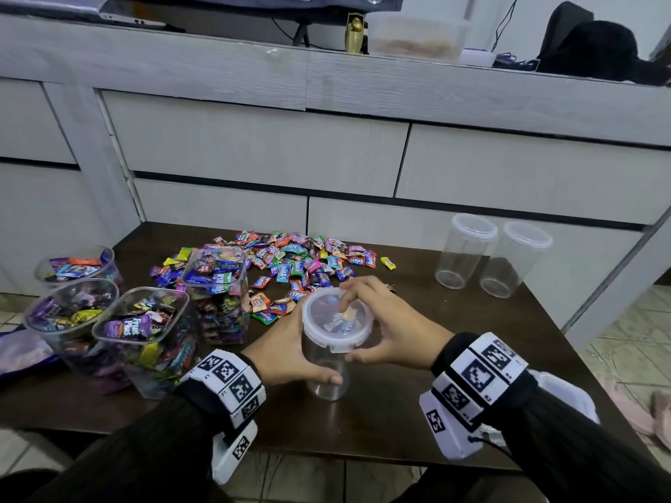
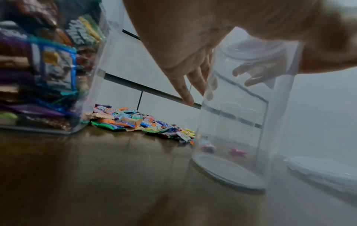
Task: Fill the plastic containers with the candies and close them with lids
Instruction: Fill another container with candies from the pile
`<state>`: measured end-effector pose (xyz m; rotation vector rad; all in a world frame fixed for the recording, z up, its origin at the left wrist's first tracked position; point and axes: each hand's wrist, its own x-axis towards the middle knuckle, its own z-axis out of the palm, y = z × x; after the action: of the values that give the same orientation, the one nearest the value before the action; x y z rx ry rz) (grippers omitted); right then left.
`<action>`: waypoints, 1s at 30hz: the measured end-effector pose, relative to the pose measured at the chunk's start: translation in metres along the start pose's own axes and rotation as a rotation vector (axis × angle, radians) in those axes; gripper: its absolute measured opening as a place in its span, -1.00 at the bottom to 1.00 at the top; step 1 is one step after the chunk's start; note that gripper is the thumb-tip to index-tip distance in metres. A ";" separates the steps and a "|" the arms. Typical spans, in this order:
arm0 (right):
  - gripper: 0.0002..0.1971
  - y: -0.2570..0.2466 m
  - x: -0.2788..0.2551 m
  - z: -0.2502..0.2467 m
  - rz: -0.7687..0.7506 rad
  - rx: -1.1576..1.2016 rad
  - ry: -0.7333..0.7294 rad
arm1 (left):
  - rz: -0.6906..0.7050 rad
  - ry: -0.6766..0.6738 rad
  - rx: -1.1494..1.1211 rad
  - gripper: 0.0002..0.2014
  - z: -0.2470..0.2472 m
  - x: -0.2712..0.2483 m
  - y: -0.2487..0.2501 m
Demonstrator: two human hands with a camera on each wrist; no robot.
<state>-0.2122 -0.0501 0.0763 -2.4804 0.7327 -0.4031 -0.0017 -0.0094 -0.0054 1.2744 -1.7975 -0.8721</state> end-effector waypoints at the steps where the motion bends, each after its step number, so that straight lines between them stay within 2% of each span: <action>1: -0.47 -0.001 0.001 -0.003 0.014 0.026 -0.033 | 0.003 0.023 -0.021 0.04 0.003 0.001 -0.002; 3: -0.53 -0.001 0.007 -0.010 0.089 0.148 -0.040 | -0.011 0.038 -0.050 -0.02 0.005 0.002 -0.004; 5: -0.69 -0.004 0.018 -0.014 0.185 0.266 0.058 | -0.029 0.025 -0.042 -0.08 0.006 0.004 -0.003; 7: -0.72 -0.003 0.036 -0.014 0.286 0.190 0.125 | -0.040 0.007 -0.040 -0.11 0.007 0.005 0.001; 10: -0.50 -0.003 0.061 -0.010 0.422 0.022 0.041 | -0.052 -0.041 -0.033 -0.14 0.006 0.009 0.007; 11: -0.49 -0.004 0.067 -0.010 0.440 -0.008 0.012 | -0.060 -0.057 -0.031 -0.15 0.005 0.010 0.008; 15: -0.65 -0.007 0.081 -0.002 0.484 -0.126 -0.172 | -0.074 -0.104 -0.073 -0.18 0.006 0.010 0.006; 18: -0.64 -0.007 0.082 0.003 0.533 -0.142 -0.181 | -0.078 -0.118 -0.103 -0.18 0.006 0.010 0.006; 21: -0.67 -0.008 0.078 0.003 0.531 -0.111 -0.099 | -0.075 -0.134 -0.104 -0.19 0.007 0.010 0.008; 25: -0.77 -0.003 0.076 0.005 0.422 -0.146 0.003 | -0.089 -0.128 -0.116 -0.24 0.008 0.010 0.008; 30: -0.76 -0.005 0.065 0.003 0.299 -0.314 0.170 | -0.080 -0.127 -0.096 -0.27 0.007 0.011 0.011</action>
<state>-0.1562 -0.0824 0.0857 -2.5830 1.3043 -0.4164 -0.0148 -0.0159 0.0023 1.2609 -1.7889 -1.0929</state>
